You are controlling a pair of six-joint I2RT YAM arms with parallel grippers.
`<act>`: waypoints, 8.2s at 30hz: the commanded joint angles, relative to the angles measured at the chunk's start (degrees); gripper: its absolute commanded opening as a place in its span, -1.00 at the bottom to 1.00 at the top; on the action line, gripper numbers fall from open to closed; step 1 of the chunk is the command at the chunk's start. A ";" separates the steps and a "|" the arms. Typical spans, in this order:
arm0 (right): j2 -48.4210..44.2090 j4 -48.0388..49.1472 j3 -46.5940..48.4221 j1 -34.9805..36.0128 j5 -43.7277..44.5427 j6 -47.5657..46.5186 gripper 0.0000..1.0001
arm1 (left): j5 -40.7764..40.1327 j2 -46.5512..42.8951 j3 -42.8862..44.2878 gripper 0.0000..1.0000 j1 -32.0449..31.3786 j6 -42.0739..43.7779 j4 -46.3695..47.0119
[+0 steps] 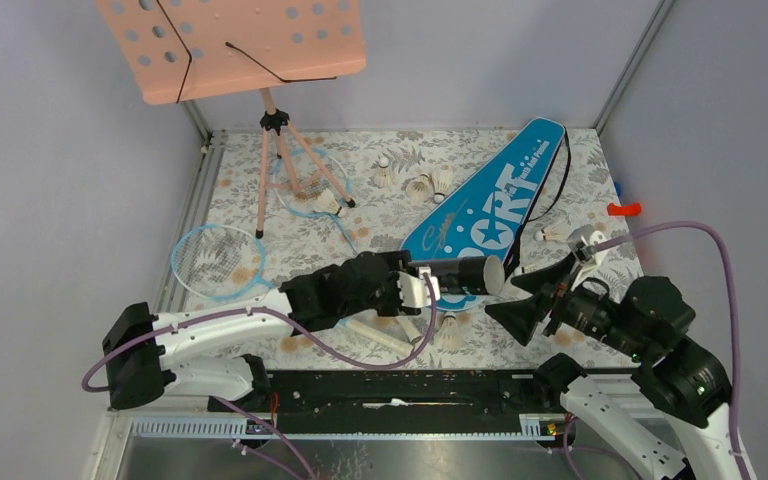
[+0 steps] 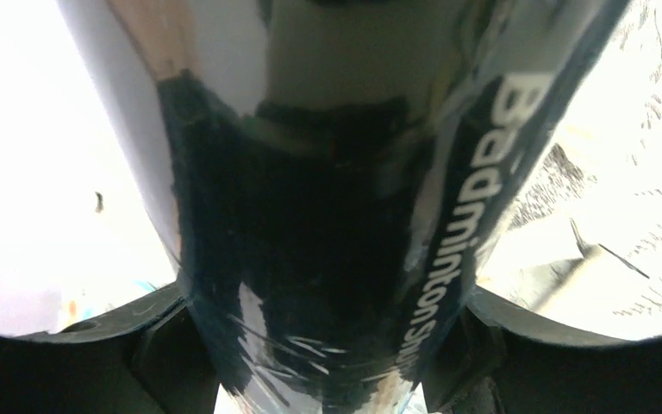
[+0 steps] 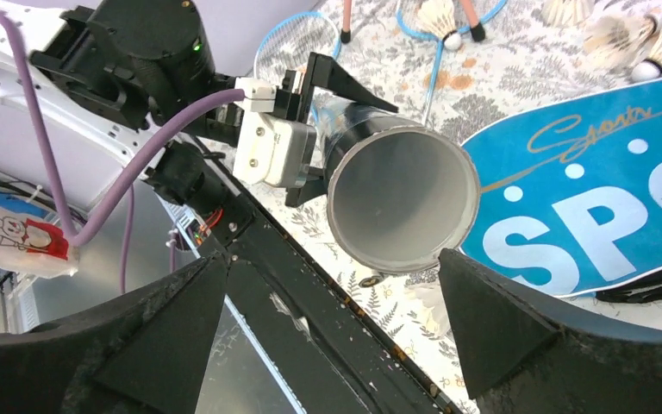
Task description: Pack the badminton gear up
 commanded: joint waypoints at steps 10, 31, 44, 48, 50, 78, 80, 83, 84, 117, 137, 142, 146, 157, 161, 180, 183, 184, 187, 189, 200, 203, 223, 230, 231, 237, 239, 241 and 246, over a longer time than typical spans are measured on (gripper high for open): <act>3.43 13.24 -10.50 0.03 -11.51 0.56 0.49 | -6.65 -9.77 -11.69 -0.36 -3.34 -14.27 3.73; 13.04 13.74 -9.57 0.04 -13.15 -0.01 -0.96 | -2.02 -15.37 -19.52 -0.40 -3.34 -13.63 13.86; 2.08 -0.26 1.66 0.03 -3.91 -2.70 -1.00 | -5.68 -20.48 -26.95 -0.78 -3.25 -13.18 24.41; 0.45 -2.67 2.90 0.03 -0.96 -3.08 -1.00 | -5.89 -21.76 -27.41 -0.96 -3.25 -13.34 25.14; -0.28 -2.72 3.04 0.03 -0.12 -3.47 -1.00 | -5.15 -22.89 -27.77 -0.98 -3.25 -12.99 25.03; 28.73 10.00 -33.21 0.04 31.59 16.59 -0.46 | -43.68 -42.06 -29.73 -0.92 -3.25 -29.98 36.26; 27.25 8.72 -31.52 0.04 29.43 12.83 0.17 | -43.45 -42.68 -29.93 -0.89 -3.27 -30.25 35.46; 21.19 4.79 -28.27 0.08 27.69 8.78 0.96 | -42.26 -43.60 -30.31 -0.89 -3.25 -30.34 34.63; 18.56 5.26 -27.95 0.26 24.80 7.18 0.99 | -42.09 -43.87 -30.56 -0.88 -3.25 -30.26 34.90; 60.22 -3.90 -7.43 37.63 48.96 6.02 0.15 | -35.33 -47.08 -34.12 -0.75 -3.25 -25.57 35.60; 29.11 -3.95 -6.50 34.28 45.19 9.75 -1.00 | -23.76 -43.36 -43.18 -0.77 -3.25 -14.18 53.73; 14.43 -0.47 -3.81 24.38 25.07 9.83 -1.00 | -8.53 -37.76 -44.70 -0.80 -3.25 1.28 52.49; 12.74 -8.95 5.62 22.98 17.42 11.08 -1.00 | -4.13 -34.03 -42.37 -0.82 -3.17 7.18 48.27; 22.61 -16.34 21.10 23.00 4.55 9.47 -1.00 | 0.29 -33.88 -41.33 -0.84 -1.93 5.42 45.06; 26.71 -19.48 23.99 22.98 4.15 8.20 -1.00 | 1.65 -34.21 -40.64 -0.84 -1.93 5.47 43.74; 37.43 -21.61 30.06 23.00 4.03 3.41 -0.79 | 5.69 -31.70 -40.31 -0.85 -1.84 2.92 48.43; 38.82 -22.88 31.87 22.98 6.03 3.12 -0.56 | 4.96 -31.05 -40.48 -0.85 -1.84 2.32 49.99; 39.06 -23.22 32.33 22.98 6.54 2.96 -0.47 | 4.86 -30.96 -40.56 -0.85 -1.84 2.06 50.31; 39.22 -25.09 35.07 23.03 8.96 2.68 -0.29 | 4.54 -30.84 -40.72 -0.85 -1.84 1.35 51.00; 38.89 -25.48 36.31 22.98 10.62 2.26 -0.13 | 4.40 -30.93 -40.75 -0.85 -1.84 0.73 51.14; 38.20 -26.21 34.85 22.98 17.52 -0.55 0.99 | 2.68 -31.76 -41.81 -0.84 -1.84 -2.25 54.89; 38.86 -24.19 32.88 22.98 17.07 -1.50 0.99 | 2.92 -31.69 -41.64 -0.82 -1.84 -2.71 54.85; 45.18 -5.44 27.61 23.00 17.77 -7.72 0.99 | -0.23 -28.50 -41.14 -0.76 -1.85 -8.58 62.62; 34.32 -5.46 29.88 22.66 27.56 -6.63 0.99 | -8.78 -28.40 -41.34 -0.77 -1.84 -10.18 63.78; 32.93 -5.28 29.65 22.20 30.14 -6.25 0.99 | -10.35 -28.40 -41.41 -0.76 -1.84 -10.79 64.33; 27.67 -5.01 26.22 14.94 39.75 -1.29 0.99 | -21.35 -28.46 -41.16 -0.71 -1.84 -13.08 66.14; 28.33 -6.38 23.49 6.13 38.37 1.14 0.99 | -24.84 -28.92 -39.98 -0.72 -1.84 -14.26 65.21; 29.93 -6.10 19.33 -3.29 33.08 2.71 0.99 | -26.85 -29.45 -38.67 -0.72 -1.84 -15.20 62.72; 32.47 1.80 5.39 -24.76 18.97 6.98 0.97 | -31.13 -29.18 -37.99 -0.71 -1.84 -16.51 60.61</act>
